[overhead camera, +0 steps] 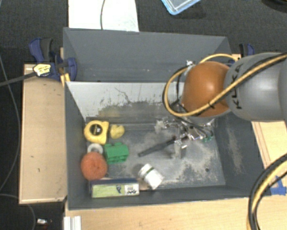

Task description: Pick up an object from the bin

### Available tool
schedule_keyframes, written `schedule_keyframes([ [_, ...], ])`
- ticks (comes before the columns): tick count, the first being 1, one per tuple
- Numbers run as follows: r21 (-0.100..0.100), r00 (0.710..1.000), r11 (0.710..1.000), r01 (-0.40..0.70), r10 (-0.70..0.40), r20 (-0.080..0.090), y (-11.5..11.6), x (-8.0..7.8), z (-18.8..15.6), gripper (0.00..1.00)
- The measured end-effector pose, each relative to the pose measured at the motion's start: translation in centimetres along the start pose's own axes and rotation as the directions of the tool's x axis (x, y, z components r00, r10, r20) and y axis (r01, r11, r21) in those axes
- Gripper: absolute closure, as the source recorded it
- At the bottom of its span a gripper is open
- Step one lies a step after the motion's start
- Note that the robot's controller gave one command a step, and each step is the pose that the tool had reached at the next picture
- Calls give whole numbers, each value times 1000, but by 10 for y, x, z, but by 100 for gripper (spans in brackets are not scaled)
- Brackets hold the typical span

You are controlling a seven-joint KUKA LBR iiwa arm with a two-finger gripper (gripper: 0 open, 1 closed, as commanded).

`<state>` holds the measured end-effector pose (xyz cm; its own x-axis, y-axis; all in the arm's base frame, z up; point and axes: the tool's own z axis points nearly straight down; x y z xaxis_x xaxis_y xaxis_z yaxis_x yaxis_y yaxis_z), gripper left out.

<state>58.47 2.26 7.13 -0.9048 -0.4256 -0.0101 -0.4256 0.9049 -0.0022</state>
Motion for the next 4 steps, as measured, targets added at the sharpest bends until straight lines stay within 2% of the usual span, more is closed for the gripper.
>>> schedule_keyframes([
  [1, -2, 960, 960, -281, 281, 0, -2, 21, 0, 0],
  [2, -1, 999, 999, -32, 32, 5, -1, 5, -1, 100],
  [4, -1, 999, 999, -34, 35, 6, -1, 5, -2, 100],
])
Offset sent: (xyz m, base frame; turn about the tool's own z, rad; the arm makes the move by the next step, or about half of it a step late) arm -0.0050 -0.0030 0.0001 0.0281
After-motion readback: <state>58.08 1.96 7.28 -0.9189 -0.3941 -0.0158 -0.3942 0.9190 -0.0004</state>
